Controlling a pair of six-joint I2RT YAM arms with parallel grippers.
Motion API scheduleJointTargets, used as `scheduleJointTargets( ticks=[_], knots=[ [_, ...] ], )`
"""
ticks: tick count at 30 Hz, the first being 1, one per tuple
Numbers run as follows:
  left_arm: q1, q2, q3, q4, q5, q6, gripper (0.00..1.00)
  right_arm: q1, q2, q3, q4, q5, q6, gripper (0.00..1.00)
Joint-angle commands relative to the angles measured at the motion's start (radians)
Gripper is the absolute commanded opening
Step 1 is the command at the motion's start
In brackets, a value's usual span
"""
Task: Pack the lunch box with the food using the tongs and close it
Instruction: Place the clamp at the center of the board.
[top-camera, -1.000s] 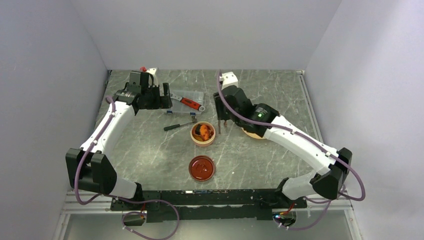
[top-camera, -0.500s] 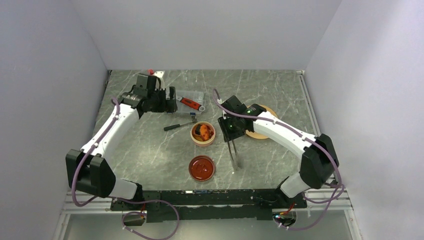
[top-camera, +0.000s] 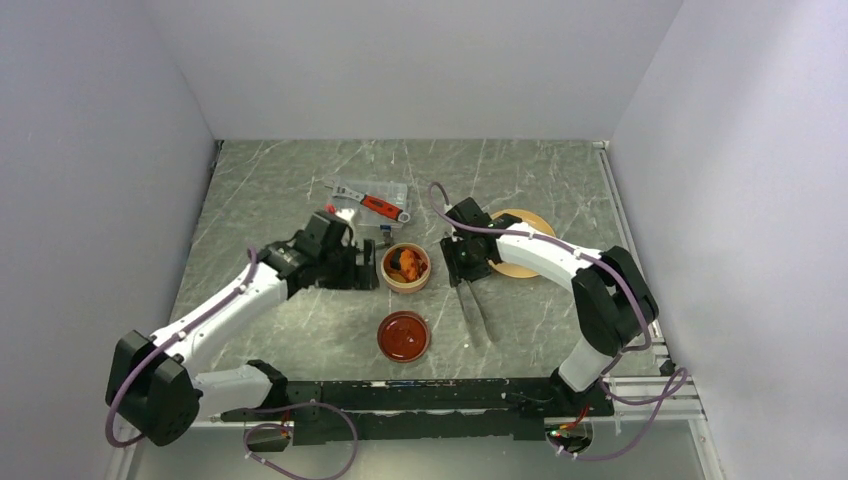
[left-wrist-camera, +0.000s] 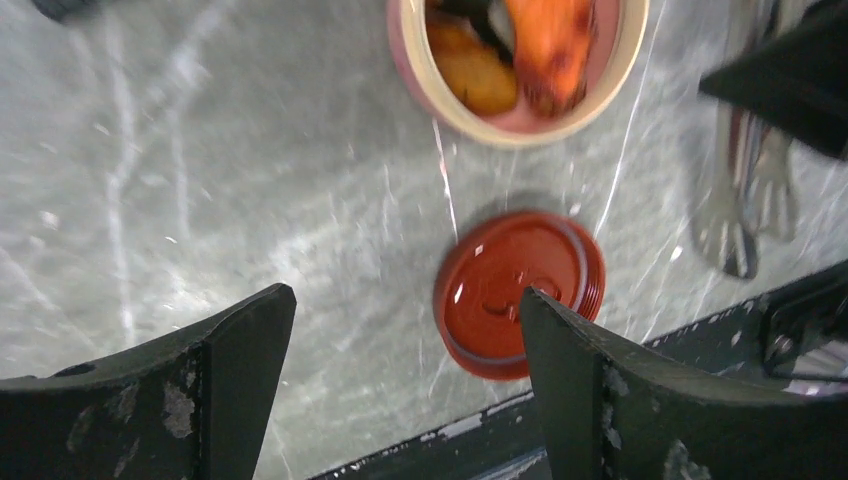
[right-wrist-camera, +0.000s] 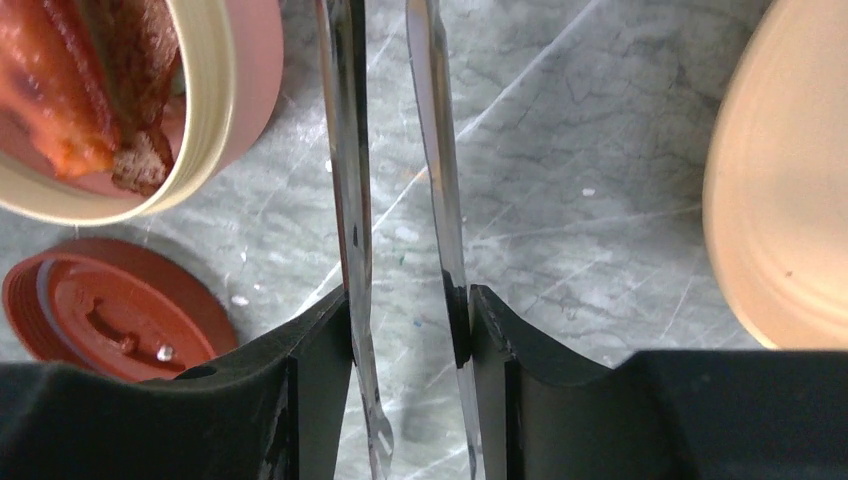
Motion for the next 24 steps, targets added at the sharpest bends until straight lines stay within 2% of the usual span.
scheduleJointTargets(
  ticks=[1, 5, 11, 17, 20, 24],
  knots=[
    [-0.109, -0.024, -0.101, 0.056, 0.004, -0.155, 0.87, -0.003, 0.011, -0.012, 0.104, 0.078, 0.044, 0.49],
    [-0.195, -0.003, -0.183, 0.121, 0.013, -0.226, 0.86, -0.003, 0.025, -0.03, 0.136, 0.103, 0.053, 0.51],
    [-0.311, 0.116, -0.192, 0.158, -0.039, -0.254, 0.84, -0.003, 0.032, -0.054, 0.163, 0.122, 0.065, 0.57],
    [-0.373, 0.233, -0.154, 0.17, -0.062, -0.235, 0.82, -0.003, 0.015, -0.081, 0.17, 0.133, 0.072, 0.64],
    [-0.4, 0.269, -0.141, 0.143, -0.125, -0.234, 0.77, -0.003, -0.015, -0.102, 0.179, 0.126, 0.078, 0.71],
    [-0.415, 0.27, -0.166, 0.165, -0.122, -0.257, 0.72, -0.003, -0.05, -0.115, 0.18, 0.102, 0.079, 0.77]
  ],
)
